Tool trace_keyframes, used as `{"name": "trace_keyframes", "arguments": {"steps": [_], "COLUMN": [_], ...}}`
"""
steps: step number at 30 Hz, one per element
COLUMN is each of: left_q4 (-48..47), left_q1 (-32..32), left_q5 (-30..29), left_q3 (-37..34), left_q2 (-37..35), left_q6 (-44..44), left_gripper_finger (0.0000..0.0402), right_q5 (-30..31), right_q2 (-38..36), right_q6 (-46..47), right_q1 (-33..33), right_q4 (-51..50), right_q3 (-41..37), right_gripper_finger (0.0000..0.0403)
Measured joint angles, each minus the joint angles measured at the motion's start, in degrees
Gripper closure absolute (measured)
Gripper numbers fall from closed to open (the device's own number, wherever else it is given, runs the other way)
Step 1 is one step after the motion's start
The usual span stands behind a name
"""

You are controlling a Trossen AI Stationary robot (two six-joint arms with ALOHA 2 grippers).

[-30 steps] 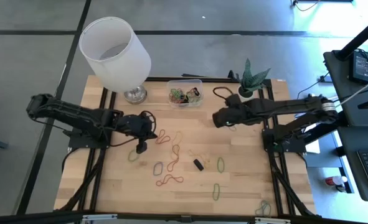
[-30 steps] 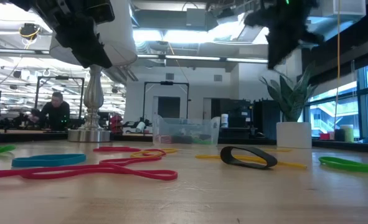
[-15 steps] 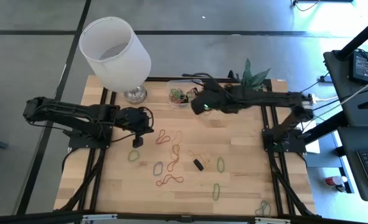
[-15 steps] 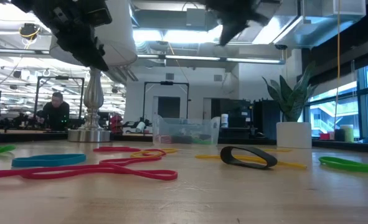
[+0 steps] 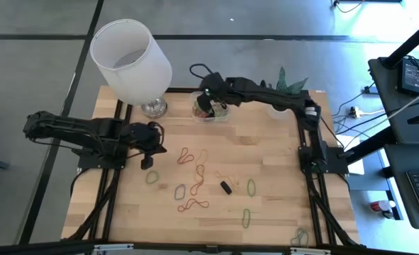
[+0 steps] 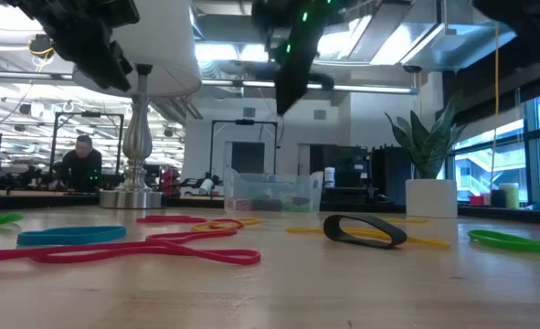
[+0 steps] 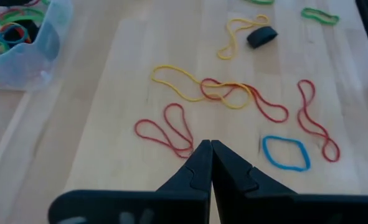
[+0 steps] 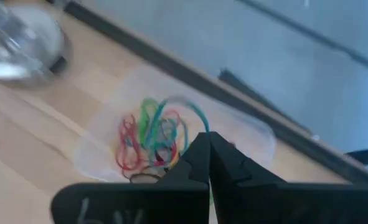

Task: Pick and place rubber bands into bin
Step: Put the top blue rubber band into the transparent bin

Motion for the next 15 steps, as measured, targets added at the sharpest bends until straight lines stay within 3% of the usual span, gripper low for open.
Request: {"name": "trace_keyframes", "arguments": {"steps": [8, 15], "left_q4": [-4.7, -6.7], "left_q1": [-2.2, -2.2], "left_q5": [-0.5, -0.8], "left_q3": [0.0, 0.0], "left_q2": [-2.3, -3.2], "left_q6": [-0.5, -0.5], "left_gripper_finger": [0.04, 0.04], "right_q5": [-4.3, -10.5], "right_q2": [7.8, 10.4], "right_q6": [0.3, 2.2], "right_q1": [-0.9, -0.9], "right_q4": [0.0, 3.5], "right_q3": [-1.3, -1.3], "right_gripper_finger": [0.0399, 0.0368]}}
